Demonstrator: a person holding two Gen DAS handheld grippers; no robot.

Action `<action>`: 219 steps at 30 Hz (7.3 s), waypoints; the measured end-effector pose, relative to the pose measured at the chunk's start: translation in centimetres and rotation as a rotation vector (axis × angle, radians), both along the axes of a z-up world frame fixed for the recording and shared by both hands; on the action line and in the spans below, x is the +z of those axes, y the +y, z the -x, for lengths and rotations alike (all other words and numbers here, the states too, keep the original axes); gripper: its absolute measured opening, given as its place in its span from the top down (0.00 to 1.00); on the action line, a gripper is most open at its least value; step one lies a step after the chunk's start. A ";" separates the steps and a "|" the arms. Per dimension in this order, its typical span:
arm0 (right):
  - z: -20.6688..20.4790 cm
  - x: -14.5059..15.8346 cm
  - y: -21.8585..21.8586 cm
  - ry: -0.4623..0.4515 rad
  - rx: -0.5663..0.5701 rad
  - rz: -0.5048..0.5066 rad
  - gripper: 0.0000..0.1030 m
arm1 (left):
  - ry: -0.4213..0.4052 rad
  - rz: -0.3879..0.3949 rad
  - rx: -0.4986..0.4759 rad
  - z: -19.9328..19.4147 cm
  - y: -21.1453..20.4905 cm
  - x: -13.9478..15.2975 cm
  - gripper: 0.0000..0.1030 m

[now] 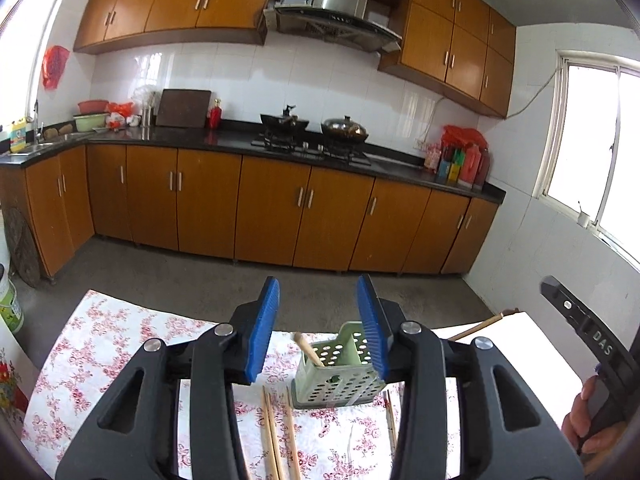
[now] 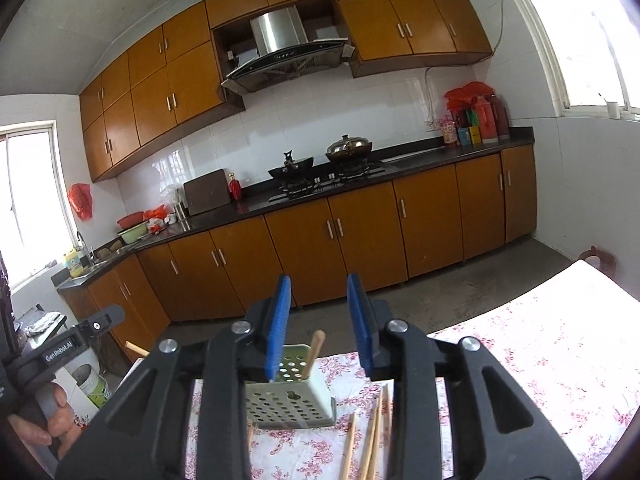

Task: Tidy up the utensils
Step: 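Move both open tools back down to the loose chopsticks, then grasp a chopstick with the right tool while the left tool grasps another, then lift both held chopsticks upright toward the green holder, then insert both chopsticks into the green holder and open both tools, then move both open tools back down to the loose chopsticks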

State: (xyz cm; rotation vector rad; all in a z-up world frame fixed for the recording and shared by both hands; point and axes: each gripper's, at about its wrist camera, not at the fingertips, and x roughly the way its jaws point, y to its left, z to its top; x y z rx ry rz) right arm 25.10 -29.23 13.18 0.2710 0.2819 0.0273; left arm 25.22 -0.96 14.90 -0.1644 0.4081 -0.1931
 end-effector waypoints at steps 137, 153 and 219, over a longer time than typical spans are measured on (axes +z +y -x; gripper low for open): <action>6.4 -12.4 -5.2 0.258 -0.126 0.061 0.92 | 0.175 -0.077 0.144 6.0 8.2 -10.2 0.93; 6.0 -7.2 -3.7 0.142 -0.077 0.069 0.92 | 0.072 -0.073 0.121 6.2 7.9 -6.2 0.93; 4.2 -1.8 -0.2 -0.009 0.019 0.042 0.81 | -0.079 0.045 0.024 2.3 1.1 0.2 0.82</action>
